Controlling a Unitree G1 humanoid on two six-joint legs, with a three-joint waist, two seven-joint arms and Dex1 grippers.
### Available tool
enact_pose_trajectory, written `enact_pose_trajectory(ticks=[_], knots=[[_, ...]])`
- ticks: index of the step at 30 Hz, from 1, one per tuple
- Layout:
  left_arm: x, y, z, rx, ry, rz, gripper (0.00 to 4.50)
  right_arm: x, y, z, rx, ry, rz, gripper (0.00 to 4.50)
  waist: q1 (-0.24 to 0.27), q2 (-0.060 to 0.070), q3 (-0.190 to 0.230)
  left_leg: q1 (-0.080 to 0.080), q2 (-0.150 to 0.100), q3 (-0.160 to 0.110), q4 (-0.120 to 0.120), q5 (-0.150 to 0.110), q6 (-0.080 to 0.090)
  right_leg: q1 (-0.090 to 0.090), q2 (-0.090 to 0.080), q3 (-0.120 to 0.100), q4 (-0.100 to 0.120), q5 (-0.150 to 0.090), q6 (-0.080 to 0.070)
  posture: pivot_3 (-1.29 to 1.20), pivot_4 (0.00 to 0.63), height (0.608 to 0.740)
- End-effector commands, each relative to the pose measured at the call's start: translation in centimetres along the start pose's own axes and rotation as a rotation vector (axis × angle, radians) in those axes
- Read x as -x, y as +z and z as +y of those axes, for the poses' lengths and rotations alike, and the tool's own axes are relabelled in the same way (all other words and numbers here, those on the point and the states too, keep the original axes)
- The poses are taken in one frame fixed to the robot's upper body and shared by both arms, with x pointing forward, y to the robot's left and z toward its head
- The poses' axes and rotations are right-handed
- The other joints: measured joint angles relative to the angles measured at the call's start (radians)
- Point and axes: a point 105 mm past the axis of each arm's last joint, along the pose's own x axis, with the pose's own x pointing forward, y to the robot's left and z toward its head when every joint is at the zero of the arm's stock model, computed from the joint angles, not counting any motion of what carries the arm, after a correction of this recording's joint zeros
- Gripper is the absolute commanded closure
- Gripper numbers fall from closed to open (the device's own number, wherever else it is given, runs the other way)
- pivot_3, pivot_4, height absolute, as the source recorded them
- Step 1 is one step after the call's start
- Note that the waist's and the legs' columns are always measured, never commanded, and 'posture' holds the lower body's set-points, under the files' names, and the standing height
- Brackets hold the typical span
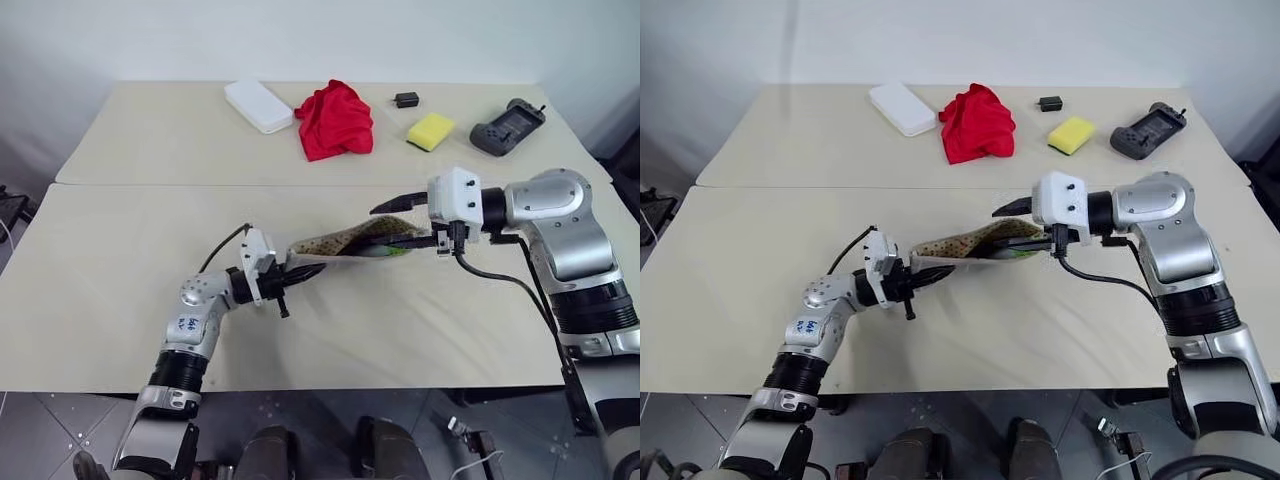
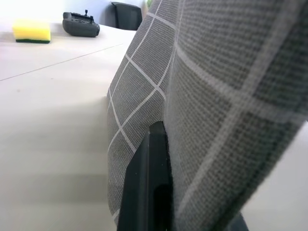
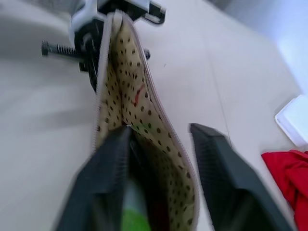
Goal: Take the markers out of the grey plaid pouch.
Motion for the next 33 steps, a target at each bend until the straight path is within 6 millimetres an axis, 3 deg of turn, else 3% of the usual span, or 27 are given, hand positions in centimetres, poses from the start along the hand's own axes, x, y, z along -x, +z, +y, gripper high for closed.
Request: enact_pose_trajectory(ticks=[1,6,10,14,19,23,26,29,33], knots=[[-0.7,0.7,-0.7,-0.049,-0.041,-0.017,4.50,0.1,-0.4,0.5,-0.010,0.055,0.066,2.32,-0.001,0.000,0.000,0.000,0.000,0.000,0.000,0.000,0.000,0.000,0.000,0.000,0.000,0.000,0.000,0.00,0.150,0.740],[-1.1,0.6,-0.8,-0.057,-0.042,-0.016,4.50,0.0,-0.1,1.3,-0.083,0.115,0.043,2.32,-0.002,0.000,0.000,0.000,0.000,0.001,0.000,0.000,0.000,0.000,0.000,0.000,0.000,0.000,0.000,0.00,0.150,0.740],[-0.9,0.3,-1.1,-0.050,-0.037,-0.013,4.50,1.0,0.6,2.8,-0.148,0.185,-0.013,2.32,0.002,0.000,0.000,0.000,0.000,0.000,0.000,0.000,0.000,0.000,0.000,-0.001,0.000,0.000,0.000,0.00,0.150,0.740],[-0.8,0.2,-1.1,-0.052,-0.037,-0.010,4.50,2.6,1.4,1.9,-0.186,0.120,-0.081,2.32,-0.001,0.000,0.000,0.000,0.000,0.000,0.000,0.000,0.000,0.000,0.000,0.000,-0.001,0.000,0.000,0.00,0.150,0.740],[-0.8,0.3,-1.1,-0.055,-0.035,-0.010,4.50,4.2,1.9,2.3,-0.289,0.135,-0.119,2.32,0.001,0.000,0.000,0.000,0.000,0.000,0.000,0.000,0.000,0.000,0.000,0.000,-0.001,0.000,0.000,0.00,0.150,0.740],[-1.2,0.1,-1.5,-0.074,-0.058,-0.002,4.50,3.8,1.1,4.0,-0.491,0.184,-0.051,2.32,0.001,0.000,0.000,0.000,0.001,-0.002,0.000,0.000,0.000,0.000,0.000,0.000,-0.001,0.000,0.000,0.00,0.150,0.740],[-1.4,0.2,-1.6,-0.080,-0.066,-0.006,4.50,3.8,0.6,4.5,-0.537,0.187,0.002,2.32,0.001,0.000,0.000,0.000,0.000,-0.002,0.000,0.000,0.000,0.000,0.000,0.000,-0.001,0.000,0.000,0.00,0.150,0.740],[-1.6,0.1,-1.8,-0.084,-0.077,-0.005,4.50,3.1,-0.7,3.8,-0.567,0.097,0.065,2.32,0.000,0.000,0.000,0.000,0.000,-0.002,0.000,0.000,0.000,0.000,0.000,0.000,-0.001,0.000,0.000,0.00,0.150,0.740],[-1.7,-0.1,-2.0,-0.088,-0.091,0.001,4.50,2.4,-0.4,2.8,-0.621,0.048,0.049,2.32,0.001,0.000,0.000,0.000,0.000,-0.002,0.000,0.000,0.000,0.000,0.000,0.000,-0.001,0.000,0.000,0.00,0.150,0.740]])
